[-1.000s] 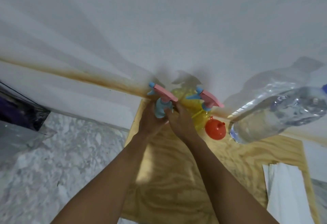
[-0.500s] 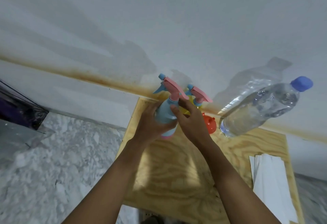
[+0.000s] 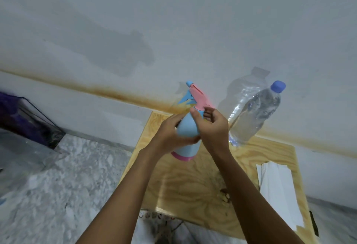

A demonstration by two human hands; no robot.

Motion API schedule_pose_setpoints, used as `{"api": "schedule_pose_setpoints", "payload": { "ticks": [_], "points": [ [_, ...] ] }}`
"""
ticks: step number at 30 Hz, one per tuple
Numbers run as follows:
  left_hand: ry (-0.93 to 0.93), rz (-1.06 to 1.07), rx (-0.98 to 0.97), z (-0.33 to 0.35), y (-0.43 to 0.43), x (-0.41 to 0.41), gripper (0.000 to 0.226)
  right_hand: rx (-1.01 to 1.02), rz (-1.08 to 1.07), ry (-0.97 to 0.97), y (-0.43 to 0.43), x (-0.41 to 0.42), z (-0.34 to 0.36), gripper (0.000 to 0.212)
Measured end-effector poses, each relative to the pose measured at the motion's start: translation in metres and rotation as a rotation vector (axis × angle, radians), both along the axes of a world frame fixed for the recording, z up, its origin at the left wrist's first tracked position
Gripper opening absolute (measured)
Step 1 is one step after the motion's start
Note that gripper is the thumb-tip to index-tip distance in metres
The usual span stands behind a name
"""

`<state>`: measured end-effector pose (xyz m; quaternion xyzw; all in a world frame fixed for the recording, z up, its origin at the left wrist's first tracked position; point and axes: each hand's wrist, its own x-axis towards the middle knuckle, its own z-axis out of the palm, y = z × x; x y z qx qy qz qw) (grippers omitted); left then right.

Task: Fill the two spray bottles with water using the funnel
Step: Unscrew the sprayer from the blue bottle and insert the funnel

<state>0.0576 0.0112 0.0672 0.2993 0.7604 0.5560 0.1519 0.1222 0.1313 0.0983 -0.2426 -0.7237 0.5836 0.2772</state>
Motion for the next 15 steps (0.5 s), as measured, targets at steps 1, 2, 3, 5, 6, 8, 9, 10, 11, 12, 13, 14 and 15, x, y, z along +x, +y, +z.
{"api": "schedule_pose_setpoints", "payload": {
  "ticks": [1,2,3,5,6,8,9,10,11,12,13,14,15],
  "points": [
    [-0.022,-0.008,-0.001,0.005,-0.002,0.003,0.053,-0.019,0.001,0.004,0.0,0.002,0.002,0.019],
    [-0.013,-0.018,-0.01,0.01,-0.004,0.004,0.052,-0.03,0.011,0.003,-0.001,0.005,0.005,0.02],
    [-0.016,-0.03,-0.012,0.015,-0.006,0.006,0.051,-0.039,0.024,0.004,-0.001,0.007,0.008,0.025],
    [-0.032,-0.065,-0.015,0.025,-0.011,0.009,0.047,-0.039,0.046,-0.003,0.0,0.013,0.015,0.039],
    [-0.044,-0.083,-0.019,0.029,-0.013,0.011,0.045,-0.028,0.057,-0.004,0.0,0.016,0.019,0.04],
    [-0.062,-0.105,-0.029,0.036,-0.015,0.014,0.043,-0.015,0.083,0.001,-0.001,0.023,0.026,0.033],
    [-0.071,-0.114,-0.034,0.04,-0.016,0.015,0.042,-0.017,0.099,0.01,-0.001,0.025,0.029,0.03],
    [-0.081,-0.126,-0.038,0.043,-0.017,0.015,0.041,-0.01,0.124,0.023,-0.002,0.028,0.033,0.029],
    [-0.095,-0.144,-0.036,0.046,-0.019,0.015,0.04,0.007,0.154,0.04,-0.003,0.03,0.038,0.028],
    [-0.111,-0.168,-0.024,0.049,-0.021,0.015,0.039,0.025,0.189,0.052,-0.003,0.032,0.042,0.029],
    [-0.125,-0.19,-0.009,0.052,-0.023,0.016,0.04,0.029,0.236,0.055,-0.003,0.034,0.047,0.027],
    [-0.138,-0.207,0.005,0.054,-0.026,0.016,0.041,0.015,0.296,0.05,-0.002,0.035,0.052,0.025],
    [-0.15,-0.219,0.014,0.055,-0.029,0.017,0.043,-0.007,0.36,0.037,-0.002,0.037,0.055,0.022]
  ]
}}
